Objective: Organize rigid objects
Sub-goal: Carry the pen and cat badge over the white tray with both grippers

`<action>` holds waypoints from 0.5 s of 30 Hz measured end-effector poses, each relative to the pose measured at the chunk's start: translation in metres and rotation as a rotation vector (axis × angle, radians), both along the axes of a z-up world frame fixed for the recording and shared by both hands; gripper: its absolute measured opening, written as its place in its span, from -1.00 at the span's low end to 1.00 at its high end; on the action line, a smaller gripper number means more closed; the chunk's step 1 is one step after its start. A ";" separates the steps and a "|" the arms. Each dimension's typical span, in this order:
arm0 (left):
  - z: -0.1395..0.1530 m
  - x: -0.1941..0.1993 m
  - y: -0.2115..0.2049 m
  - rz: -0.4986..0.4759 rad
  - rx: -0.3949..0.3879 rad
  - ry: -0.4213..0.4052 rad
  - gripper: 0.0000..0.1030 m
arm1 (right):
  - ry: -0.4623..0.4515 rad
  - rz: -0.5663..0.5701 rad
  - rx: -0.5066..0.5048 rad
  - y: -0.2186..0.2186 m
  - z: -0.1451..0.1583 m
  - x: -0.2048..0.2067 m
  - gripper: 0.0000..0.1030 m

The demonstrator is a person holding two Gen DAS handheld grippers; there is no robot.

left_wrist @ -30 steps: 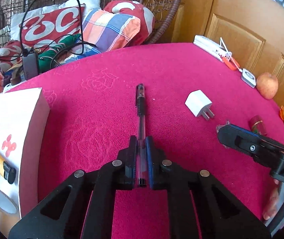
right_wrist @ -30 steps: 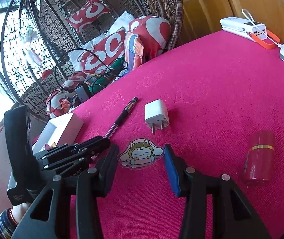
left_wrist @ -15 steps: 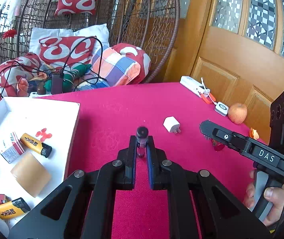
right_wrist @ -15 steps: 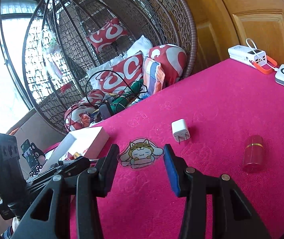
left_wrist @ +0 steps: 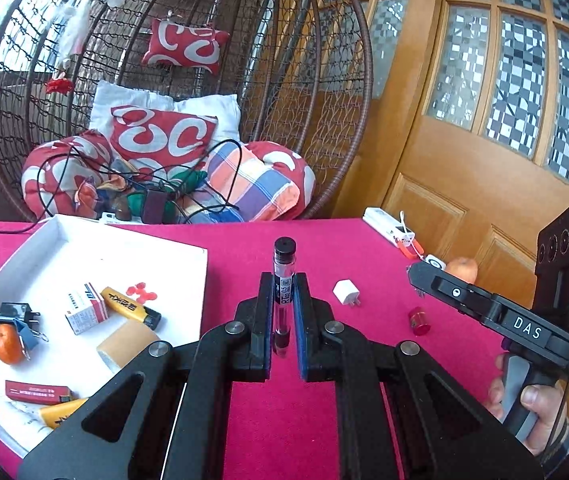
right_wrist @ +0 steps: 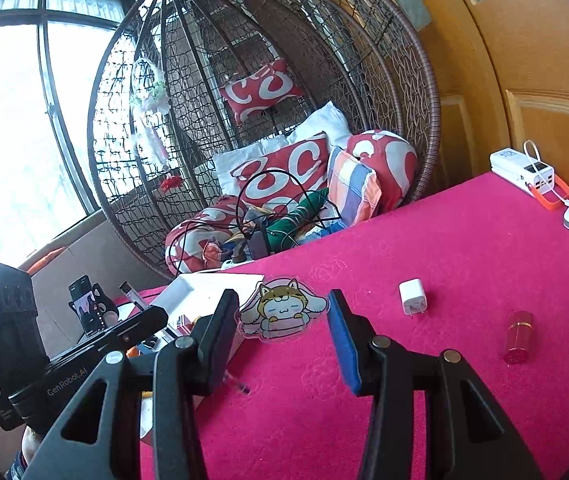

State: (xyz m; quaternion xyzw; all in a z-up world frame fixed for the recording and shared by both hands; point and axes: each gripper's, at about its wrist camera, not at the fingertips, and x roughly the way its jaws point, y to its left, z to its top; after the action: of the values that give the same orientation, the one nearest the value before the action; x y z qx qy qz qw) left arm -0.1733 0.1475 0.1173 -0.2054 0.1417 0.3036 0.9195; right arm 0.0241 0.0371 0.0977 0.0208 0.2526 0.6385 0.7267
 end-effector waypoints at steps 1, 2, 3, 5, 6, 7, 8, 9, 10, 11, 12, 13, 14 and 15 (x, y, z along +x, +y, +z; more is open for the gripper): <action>0.000 -0.007 0.003 0.011 -0.005 -0.009 -0.84 | -0.006 0.004 -0.001 0.001 0.002 -0.003 -0.11; 0.000 -0.014 0.005 0.023 -0.012 -0.018 -0.84 | -0.012 0.009 -0.002 0.002 0.004 -0.007 -0.11; 0.000 -0.021 0.008 0.035 -0.019 -0.026 -0.84 | -0.018 0.013 -0.002 0.002 0.005 -0.011 -0.11; -0.001 -0.032 0.012 0.051 -0.030 -0.041 -0.84 | -0.030 0.023 -0.001 0.005 0.007 -0.018 -0.11; -0.002 -0.036 0.013 0.059 -0.031 -0.047 -0.84 | -0.036 0.028 -0.002 0.006 0.009 -0.022 -0.11; -0.002 -0.041 0.014 0.066 -0.031 -0.053 -0.84 | -0.041 0.033 -0.003 0.007 0.009 -0.026 -0.11; -0.001 -0.044 0.015 0.073 -0.029 -0.059 -0.84 | -0.045 0.040 -0.005 0.009 0.010 -0.029 -0.11; 0.000 -0.048 0.016 0.081 -0.027 -0.064 -0.84 | -0.050 0.047 -0.008 0.012 0.011 -0.032 -0.11; 0.000 -0.052 0.017 0.089 -0.023 -0.069 -0.84 | -0.057 0.054 -0.010 0.014 0.012 -0.035 -0.11; 0.001 -0.057 0.018 0.099 -0.019 -0.074 -0.84 | -0.064 0.060 -0.012 0.016 0.013 -0.039 -0.11; 0.002 -0.061 0.019 0.107 -0.017 -0.080 -0.84 | -0.070 0.069 -0.015 0.018 0.014 -0.043 -0.11; 0.003 -0.065 0.021 0.116 -0.016 -0.088 -0.84 | -0.077 0.077 -0.018 0.021 0.015 -0.047 -0.11; 0.004 -0.071 0.023 0.125 -0.016 -0.096 -0.84 | -0.085 0.087 -0.020 0.023 0.016 -0.051 -0.11; 0.005 -0.075 0.025 0.136 -0.016 -0.103 -0.84 | -0.094 0.096 -0.022 0.026 0.018 -0.055 -0.11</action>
State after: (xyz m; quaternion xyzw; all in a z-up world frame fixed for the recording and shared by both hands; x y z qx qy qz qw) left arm -0.2486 0.1720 0.1220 -0.2372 0.0823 0.3531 0.9013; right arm -0.0314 0.0630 0.1155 -0.0295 0.2259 0.6699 0.7067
